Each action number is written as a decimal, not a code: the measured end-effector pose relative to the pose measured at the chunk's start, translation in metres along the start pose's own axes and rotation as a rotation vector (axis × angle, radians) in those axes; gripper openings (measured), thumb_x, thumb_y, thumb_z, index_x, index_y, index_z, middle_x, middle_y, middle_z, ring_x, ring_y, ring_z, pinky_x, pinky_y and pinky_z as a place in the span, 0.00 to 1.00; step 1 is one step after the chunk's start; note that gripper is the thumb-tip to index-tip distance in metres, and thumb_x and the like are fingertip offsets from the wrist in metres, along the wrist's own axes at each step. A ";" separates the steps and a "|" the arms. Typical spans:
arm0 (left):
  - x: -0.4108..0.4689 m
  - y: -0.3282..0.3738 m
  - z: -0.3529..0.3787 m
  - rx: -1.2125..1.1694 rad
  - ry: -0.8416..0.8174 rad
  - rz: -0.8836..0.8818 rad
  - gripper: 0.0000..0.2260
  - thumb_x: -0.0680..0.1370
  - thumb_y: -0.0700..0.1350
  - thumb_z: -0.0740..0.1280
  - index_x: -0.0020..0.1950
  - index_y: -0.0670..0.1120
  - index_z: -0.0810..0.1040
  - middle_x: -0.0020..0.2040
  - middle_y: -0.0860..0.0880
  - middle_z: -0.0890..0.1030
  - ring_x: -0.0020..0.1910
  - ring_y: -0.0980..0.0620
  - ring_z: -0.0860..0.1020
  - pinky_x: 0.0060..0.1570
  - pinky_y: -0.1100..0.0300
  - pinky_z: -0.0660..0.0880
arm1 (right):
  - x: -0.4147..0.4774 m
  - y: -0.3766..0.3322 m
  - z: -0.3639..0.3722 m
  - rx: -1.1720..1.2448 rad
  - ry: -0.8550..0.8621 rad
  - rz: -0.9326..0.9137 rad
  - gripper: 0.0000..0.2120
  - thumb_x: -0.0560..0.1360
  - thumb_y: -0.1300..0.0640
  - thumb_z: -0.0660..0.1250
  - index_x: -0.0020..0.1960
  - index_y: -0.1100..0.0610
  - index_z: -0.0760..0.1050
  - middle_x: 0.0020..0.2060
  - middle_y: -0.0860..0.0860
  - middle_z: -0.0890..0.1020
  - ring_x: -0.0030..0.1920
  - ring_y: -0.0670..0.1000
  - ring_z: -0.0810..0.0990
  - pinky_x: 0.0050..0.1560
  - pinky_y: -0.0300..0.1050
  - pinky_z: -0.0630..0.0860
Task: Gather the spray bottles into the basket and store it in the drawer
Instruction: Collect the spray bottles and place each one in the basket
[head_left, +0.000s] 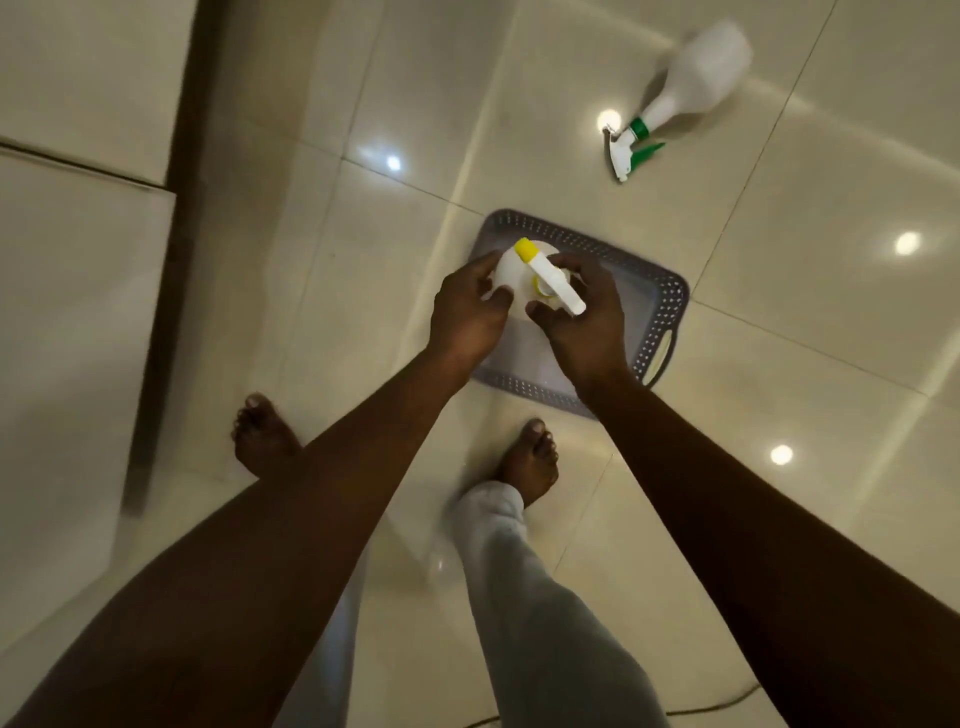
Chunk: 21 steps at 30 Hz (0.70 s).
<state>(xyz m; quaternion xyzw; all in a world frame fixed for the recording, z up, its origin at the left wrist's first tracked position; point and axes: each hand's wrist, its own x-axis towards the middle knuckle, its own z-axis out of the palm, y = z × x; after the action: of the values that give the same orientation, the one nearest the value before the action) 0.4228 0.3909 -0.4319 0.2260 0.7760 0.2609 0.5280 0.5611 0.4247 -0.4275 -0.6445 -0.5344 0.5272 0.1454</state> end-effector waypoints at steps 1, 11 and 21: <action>0.009 -0.010 0.009 -0.004 0.001 -0.015 0.21 0.80 0.38 0.67 0.74 0.45 0.78 0.65 0.45 0.83 0.63 0.47 0.82 0.67 0.50 0.77 | 0.009 0.013 0.003 -0.025 -0.001 -0.003 0.25 0.68 0.67 0.78 0.61 0.52 0.79 0.58 0.45 0.80 0.64 0.53 0.79 0.65 0.58 0.77; 0.073 -0.061 0.050 -0.010 0.045 -0.012 0.22 0.78 0.37 0.69 0.72 0.43 0.78 0.65 0.45 0.84 0.62 0.49 0.83 0.64 0.53 0.80 | 0.067 0.085 0.027 -0.117 -0.008 -0.081 0.25 0.66 0.65 0.78 0.61 0.53 0.79 0.58 0.41 0.77 0.64 0.52 0.77 0.65 0.56 0.77; 0.088 -0.071 0.058 -0.036 0.067 -0.033 0.21 0.76 0.32 0.66 0.69 0.42 0.79 0.63 0.43 0.84 0.62 0.47 0.83 0.64 0.51 0.79 | 0.081 0.092 0.035 -0.147 -0.021 -0.111 0.24 0.67 0.68 0.76 0.62 0.58 0.80 0.62 0.54 0.80 0.66 0.54 0.76 0.67 0.51 0.74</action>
<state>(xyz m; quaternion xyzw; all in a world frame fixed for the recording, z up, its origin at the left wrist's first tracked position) 0.4418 0.4013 -0.5570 0.1946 0.7920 0.2734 0.5100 0.5707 0.4442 -0.5532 -0.6173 -0.6081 0.4843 0.1211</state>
